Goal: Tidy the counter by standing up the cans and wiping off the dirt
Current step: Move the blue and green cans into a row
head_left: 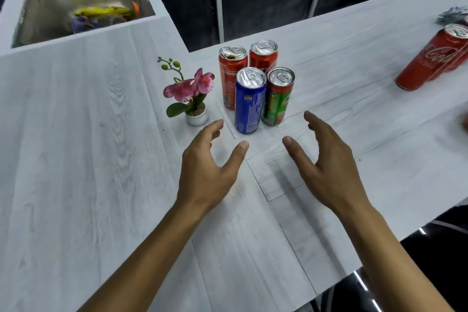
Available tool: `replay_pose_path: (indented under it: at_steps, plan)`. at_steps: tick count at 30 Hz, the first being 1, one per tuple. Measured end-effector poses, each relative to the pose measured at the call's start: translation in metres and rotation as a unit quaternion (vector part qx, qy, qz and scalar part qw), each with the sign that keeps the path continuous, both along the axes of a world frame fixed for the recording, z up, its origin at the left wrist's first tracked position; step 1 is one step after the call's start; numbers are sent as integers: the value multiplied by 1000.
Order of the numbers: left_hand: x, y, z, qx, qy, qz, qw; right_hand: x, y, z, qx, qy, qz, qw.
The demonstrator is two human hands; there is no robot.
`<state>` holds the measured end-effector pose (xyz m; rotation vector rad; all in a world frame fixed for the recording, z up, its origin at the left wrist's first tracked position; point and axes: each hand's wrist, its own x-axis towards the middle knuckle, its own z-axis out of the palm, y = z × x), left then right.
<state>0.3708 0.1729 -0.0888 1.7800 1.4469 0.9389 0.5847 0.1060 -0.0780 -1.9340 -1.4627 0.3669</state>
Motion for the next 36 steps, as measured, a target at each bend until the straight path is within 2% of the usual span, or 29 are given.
replay_pose_path:
  at_steps: [4, 16, 24, 36]
  plan:
    - [20, 17, -2, -8, -23, 14, 1000, 17, 33, -3, 23, 43, -3, 999]
    - [53, 48, -10, -19, -57, 36, 998, 31, 94, -20, 21, 86, 44, 995]
    - [64, 59, -17, -27, -91, 31, 995, 33, 106, -23, 44, 106, 75, 991]
    - [55, 57, -18, -22, -104, 23, 994, 27, 96, -22, 58, 110, 58, 991]
